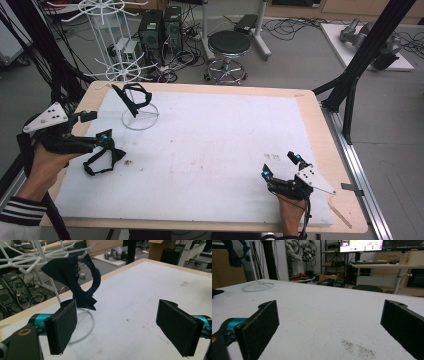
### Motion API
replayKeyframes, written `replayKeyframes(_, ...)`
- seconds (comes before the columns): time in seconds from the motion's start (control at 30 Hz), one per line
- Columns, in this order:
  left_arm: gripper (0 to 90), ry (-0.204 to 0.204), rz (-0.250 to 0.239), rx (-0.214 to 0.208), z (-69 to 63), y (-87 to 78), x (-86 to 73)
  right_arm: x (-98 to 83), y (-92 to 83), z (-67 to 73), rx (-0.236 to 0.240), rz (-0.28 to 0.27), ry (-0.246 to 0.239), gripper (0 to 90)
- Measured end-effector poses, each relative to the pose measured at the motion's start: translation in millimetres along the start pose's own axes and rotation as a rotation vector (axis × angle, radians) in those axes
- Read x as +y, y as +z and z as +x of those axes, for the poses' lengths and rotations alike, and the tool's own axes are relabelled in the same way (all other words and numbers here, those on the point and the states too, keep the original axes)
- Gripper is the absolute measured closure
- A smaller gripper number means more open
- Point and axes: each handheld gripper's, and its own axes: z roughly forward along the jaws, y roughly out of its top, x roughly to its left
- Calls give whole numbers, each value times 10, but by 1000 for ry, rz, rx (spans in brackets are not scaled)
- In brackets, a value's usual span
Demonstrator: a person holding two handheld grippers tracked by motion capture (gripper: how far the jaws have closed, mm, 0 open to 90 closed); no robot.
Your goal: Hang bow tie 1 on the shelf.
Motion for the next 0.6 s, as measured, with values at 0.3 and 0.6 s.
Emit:
replayKeyframes(0.3, 171, -2, 5, -6, 30, -55, -84, -1, -2, -2, 1, -2, -3, 11)
replayKeyframes(0.6, 171, -3, 4, -16, -6, -46, -164, -2, -5, 0, -1, -5, -7, 11)
